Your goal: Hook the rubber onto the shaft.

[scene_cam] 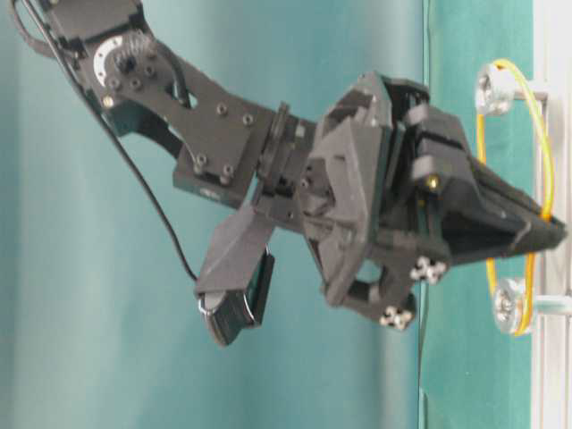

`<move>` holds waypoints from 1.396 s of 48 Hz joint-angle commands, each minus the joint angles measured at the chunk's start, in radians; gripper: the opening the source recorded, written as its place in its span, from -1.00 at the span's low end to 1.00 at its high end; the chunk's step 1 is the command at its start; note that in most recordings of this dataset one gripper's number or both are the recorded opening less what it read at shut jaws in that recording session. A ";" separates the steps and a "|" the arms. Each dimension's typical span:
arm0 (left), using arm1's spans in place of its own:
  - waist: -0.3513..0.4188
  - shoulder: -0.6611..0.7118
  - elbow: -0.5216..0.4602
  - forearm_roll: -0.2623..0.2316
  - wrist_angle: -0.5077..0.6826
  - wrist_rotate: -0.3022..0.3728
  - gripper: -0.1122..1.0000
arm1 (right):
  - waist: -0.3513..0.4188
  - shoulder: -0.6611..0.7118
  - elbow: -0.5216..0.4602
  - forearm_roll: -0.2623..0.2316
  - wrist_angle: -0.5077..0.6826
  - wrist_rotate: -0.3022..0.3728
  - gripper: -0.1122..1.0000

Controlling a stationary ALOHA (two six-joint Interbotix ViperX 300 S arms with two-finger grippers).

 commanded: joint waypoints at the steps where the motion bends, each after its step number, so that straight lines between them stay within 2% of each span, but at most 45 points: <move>1: 0.002 0.008 -0.025 0.003 -0.005 -0.002 -0.80 | 0.003 -0.044 -0.003 -0.002 -0.006 -0.005 -0.68; 32: 0.002 0.008 -0.025 0.003 -0.005 -0.003 -0.80 | 0.005 -0.046 -0.002 -0.003 -0.012 -0.014 -0.67; 35: 0.002 0.008 -0.025 0.003 -0.005 -0.003 -0.80 | 0.003 -0.044 -0.002 -0.003 -0.012 -0.014 -0.54; 38: 0.002 0.008 -0.025 0.003 -0.005 -0.003 -0.80 | 0.003 -0.046 -0.002 -0.003 -0.011 -0.014 -0.32; 44: 0.002 0.008 -0.026 0.003 -0.005 -0.003 -0.80 | 0.005 -0.046 -0.002 -0.003 -0.011 -0.014 0.35; 47: 0.002 0.008 -0.025 0.003 -0.005 -0.003 -0.80 | 0.005 -0.046 -0.002 -0.003 -0.012 -0.015 0.64; 49: 0.002 0.008 -0.025 0.003 -0.005 -0.003 -0.80 | 0.003 -0.046 -0.002 -0.003 -0.011 -0.015 0.75; 67: 0.002 0.008 -0.025 0.003 -0.005 -0.003 -0.80 | 0.003 -0.044 -0.002 -0.003 -0.012 -0.015 0.73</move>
